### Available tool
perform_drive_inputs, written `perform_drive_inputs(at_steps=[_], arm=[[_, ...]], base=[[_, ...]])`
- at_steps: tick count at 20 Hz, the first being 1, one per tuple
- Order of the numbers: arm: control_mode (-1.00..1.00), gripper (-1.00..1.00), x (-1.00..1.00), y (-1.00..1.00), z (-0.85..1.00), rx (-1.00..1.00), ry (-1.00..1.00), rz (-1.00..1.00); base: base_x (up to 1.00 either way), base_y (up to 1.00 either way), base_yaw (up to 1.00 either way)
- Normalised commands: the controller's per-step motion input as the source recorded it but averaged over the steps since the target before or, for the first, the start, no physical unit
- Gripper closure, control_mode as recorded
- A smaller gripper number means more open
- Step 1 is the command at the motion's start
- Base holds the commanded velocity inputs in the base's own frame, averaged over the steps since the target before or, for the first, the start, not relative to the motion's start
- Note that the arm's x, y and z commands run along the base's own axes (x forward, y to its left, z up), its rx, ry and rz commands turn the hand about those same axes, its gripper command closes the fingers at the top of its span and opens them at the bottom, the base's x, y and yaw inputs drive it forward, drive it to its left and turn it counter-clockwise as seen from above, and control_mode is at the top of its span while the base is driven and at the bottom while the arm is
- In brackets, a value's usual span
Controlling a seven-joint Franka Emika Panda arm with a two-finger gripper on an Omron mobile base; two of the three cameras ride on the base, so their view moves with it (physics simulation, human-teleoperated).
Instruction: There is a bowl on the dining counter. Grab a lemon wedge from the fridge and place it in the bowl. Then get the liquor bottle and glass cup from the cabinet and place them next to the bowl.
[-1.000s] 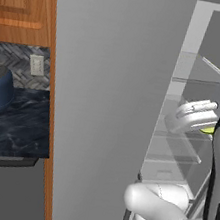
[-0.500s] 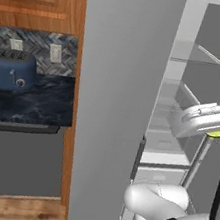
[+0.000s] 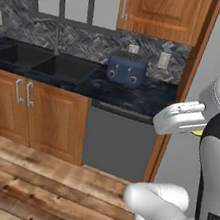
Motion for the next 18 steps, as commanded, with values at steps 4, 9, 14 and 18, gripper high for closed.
perform_drive_inputs(at_steps=[4,9,14,18], arm=[[1.0,1.0,0.0,0.0,0.0,0.0,0.0,0.0],[1.0,1.0,0.0,0.0,0.0,0.0,0.0,0.0],[1.0,1.0,0.0,0.0,0.0,0.0,0.0,0.0],[1.0,1.0,0.0,0.0,0.0,0.0,0.0,0.0]], base=[[-0.01,0.55,0.9],[0.0,0.38,0.95],[0.11,0.25,0.96],[0.18,0.15,0.98]])
